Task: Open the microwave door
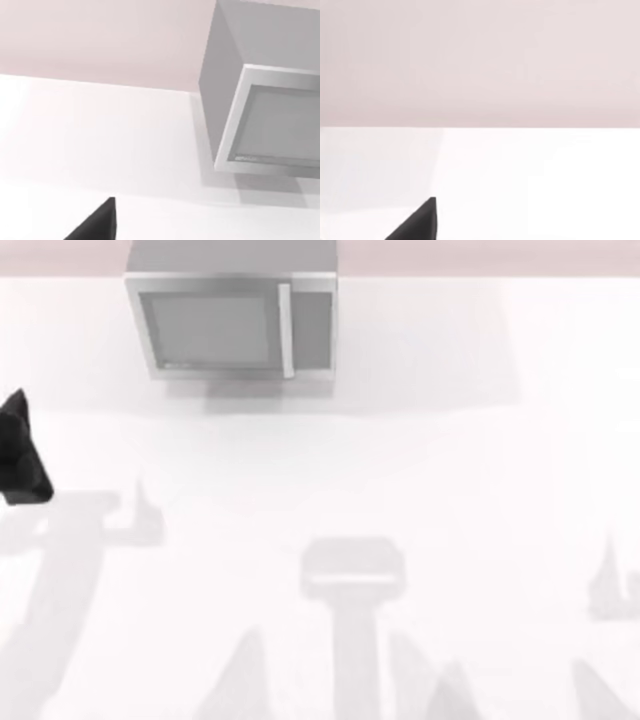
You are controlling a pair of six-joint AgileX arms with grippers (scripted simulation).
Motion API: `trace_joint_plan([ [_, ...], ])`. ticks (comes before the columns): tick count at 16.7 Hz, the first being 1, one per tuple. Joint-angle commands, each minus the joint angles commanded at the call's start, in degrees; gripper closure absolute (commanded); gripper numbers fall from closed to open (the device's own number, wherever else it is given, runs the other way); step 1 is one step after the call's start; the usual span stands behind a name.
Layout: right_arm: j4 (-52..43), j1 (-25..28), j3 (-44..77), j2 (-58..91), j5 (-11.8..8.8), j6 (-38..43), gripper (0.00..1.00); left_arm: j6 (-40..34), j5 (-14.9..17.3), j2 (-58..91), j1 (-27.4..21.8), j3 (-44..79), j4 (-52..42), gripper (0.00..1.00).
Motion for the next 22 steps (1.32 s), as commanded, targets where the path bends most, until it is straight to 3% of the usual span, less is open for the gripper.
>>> trace_joint_plan([
  [12, 0.0, 0.0, 0.0, 0.0, 0.0, 0.0, 0.00, -16.7, -11.4, 67.6, -19.0, 55.2, -18.5, 0.00],
  [16, 0.0, 0.0, 0.0, 0.0, 0.0, 0.0, 0.00, -19.3, -13.6, 79.0, -22.5, 64.2, -22.8, 0.00],
  [22, 0.0, 0.0, 0.0, 0.0, 0.0, 0.0, 0.00, -19.8, -14.1, 81.3, -23.3, 66.0, -23.8, 0.00],
])
